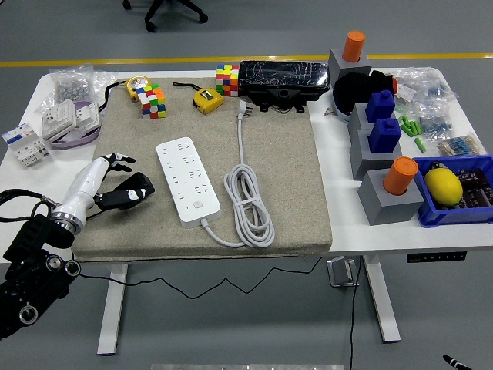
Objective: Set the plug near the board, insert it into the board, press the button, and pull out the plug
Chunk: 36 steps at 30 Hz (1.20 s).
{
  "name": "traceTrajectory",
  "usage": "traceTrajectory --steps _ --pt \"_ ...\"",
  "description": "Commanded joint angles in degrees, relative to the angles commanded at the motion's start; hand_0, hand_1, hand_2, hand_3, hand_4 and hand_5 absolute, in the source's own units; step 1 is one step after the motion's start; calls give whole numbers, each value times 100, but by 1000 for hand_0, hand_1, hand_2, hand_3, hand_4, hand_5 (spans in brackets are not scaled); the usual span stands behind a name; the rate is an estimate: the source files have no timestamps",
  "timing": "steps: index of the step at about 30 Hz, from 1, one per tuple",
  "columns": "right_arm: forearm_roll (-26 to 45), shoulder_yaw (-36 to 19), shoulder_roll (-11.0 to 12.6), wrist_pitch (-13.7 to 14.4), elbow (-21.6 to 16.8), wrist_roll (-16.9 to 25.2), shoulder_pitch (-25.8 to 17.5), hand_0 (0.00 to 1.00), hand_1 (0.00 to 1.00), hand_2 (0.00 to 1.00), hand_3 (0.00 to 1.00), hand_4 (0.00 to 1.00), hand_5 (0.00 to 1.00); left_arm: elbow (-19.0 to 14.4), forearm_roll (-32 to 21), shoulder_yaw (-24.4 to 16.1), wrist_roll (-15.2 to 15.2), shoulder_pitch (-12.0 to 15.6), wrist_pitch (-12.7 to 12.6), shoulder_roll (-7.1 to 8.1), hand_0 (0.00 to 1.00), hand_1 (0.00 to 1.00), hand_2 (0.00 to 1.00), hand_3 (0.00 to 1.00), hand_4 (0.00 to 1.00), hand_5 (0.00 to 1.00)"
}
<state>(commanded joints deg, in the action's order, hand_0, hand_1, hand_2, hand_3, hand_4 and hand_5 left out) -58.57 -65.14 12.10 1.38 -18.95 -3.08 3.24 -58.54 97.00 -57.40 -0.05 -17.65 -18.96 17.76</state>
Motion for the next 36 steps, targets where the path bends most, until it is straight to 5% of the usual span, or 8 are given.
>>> traceTrajectory --steps 2,3,8,9,14,15,36 --pt "2 -2 2 1 -2 1 0 650 648 647 570 992 562 27 8 16 18 -1 7 3 754 741 683 740 998 419" --pt "2 -2 4 2 -3 2 0 651 649 647 569 991 562 42 11 27 28 -2 9 4 726 688 640 662 998 319" --pt "4 16 10 4 3 3 -14 651 649 647 569 991 562 100 89 59 126 -18 53 -5 726 688 640 662 998 319" --pt "6 21 11 5 3 3 -15 650 648 647 569 993 562 109 84 67 143 -24 52 -7 640 566 516 546 845 104" --pt "9 29 12 8 -9 8 -19 650 648 647 569 993 562 136 89 109 120 -39 -159 -21 640 566 516 546 845 104" --pt "7 31 13 8 -11 7 -24 650 649 647 570 992 562 136 110 119 140 -42 -175 -24 468 459 490 552 744 2" --pt "-12 -30 -8 14 -15 11 -64 650 648 647 569 993 562 -217 95 122 -75 -79 -282 -27 426 438 473 541 715 2"
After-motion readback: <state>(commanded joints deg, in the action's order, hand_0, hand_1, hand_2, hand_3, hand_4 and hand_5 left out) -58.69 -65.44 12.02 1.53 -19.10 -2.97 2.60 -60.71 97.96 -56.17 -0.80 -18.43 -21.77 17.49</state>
